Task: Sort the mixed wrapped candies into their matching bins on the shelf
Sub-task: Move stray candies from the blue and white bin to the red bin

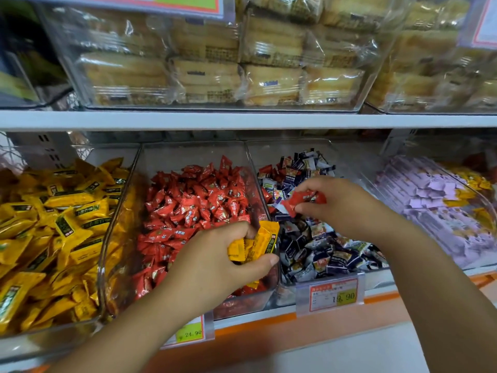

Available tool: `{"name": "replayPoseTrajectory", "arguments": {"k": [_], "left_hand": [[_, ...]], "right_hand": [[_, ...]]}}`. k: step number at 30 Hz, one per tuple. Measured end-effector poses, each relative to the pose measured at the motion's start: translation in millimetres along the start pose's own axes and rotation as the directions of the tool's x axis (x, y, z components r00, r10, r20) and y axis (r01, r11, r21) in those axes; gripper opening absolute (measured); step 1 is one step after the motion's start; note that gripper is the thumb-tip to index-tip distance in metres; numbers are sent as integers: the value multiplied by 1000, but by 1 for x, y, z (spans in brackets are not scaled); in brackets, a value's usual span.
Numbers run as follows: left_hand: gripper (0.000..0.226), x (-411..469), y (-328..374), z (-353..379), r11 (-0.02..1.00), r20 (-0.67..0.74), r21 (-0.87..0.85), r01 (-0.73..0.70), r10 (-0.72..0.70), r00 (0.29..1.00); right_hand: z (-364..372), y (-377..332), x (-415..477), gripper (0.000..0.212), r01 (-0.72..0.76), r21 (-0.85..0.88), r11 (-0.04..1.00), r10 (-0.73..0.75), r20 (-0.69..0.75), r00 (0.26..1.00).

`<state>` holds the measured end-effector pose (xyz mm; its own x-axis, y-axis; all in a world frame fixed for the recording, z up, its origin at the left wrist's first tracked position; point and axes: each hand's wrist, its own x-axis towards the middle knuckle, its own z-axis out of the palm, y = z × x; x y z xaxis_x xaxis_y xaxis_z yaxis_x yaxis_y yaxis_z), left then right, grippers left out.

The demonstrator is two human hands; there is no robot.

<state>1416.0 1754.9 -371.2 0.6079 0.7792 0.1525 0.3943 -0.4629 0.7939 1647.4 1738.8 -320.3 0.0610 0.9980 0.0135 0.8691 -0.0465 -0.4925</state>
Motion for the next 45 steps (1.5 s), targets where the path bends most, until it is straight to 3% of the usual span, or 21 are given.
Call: {"name": "replayPoseTrajectory", "arguments": {"k": [5, 9, 12, 15, 18, 21, 24, 26, 29, 31, 32, 34, 37, 42, 45], "left_hand": [[39, -5, -6, -5, 997, -16, 74, 19, -18, 1000], [36, -8, -3, -7, 997, -13, 70, 43, -42, 999], [36, -8, 0, -8, 995, 3, 82, 58, -58, 998], [33, -8, 4, -9, 994, 29, 90, 65, -67, 997], [31, -7, 2, -8, 996, 32, 64, 58, -60, 998], [31, -4, -3, -6, 999, 27, 42, 31, -32, 999], [36, -4, -4, -7, 999, 28, 46, 17, -18, 999], [38, -5, -6, -7, 998, 21, 52, 31, -32, 999], [47, -5, -9, -7, 998, 33, 38, 44, -45, 998], [48, -5, -9, -6, 998, 34, 38, 50, -51, 998], [48, -5, -9, -6, 998, 28, 42, 56, -57, 998], [49, -6, -10, -6, 997, 12, 50, 61, -61, 998], [49, -7, -10, -7, 997, -2, 43, 71, -71, 997], [46, -8, -8, -8, 994, -9, 82, 72, -71, 997], [46, -7, -7, -7, 994, -8, 82, 76, -75, 997]], "right_hand": [[3, -26, 10, 13, 115, 218, 969, -64, -228, 972], [17, -40, 23, 35, 171, 486, 857, -111, -148, 983], [12, -20, 32, 22, 62, 346, 936, -2, -171, 985], [19, -4, 34, 23, -64, 225, 972, 57, 35, 998], [40, 1, 40, 33, -27, -1, 1000, 27, 154, 988], [49, 1, 47, 32, 31, -143, 989, -9, 152, 988], [42, 4, 45, 12, 27, -55, 998, -21, 118, 993], [32, 7, 43, 11, 4, 58, 998, -9, 82, 997], [19, 6, 49, 14, 16, 163, 986, 5, -132, 991], [23, 3, 58, 17, 15, 128, 992, 14, -223, 975], [29, 1, 64, 20, 7, 107, 994, 14, -193, 981], [49, 2, 76, 31, -7, 65, 998, 6, 11, 1000], [66, 8, 87, 51, -24, -21, 999, 28, 237, 971], [61, 9, 90, 62, -21, -105, 994, 54, 324, 945], [61, 7, 86, 60, -45, -57, 997, 60, 308, 949]]}}
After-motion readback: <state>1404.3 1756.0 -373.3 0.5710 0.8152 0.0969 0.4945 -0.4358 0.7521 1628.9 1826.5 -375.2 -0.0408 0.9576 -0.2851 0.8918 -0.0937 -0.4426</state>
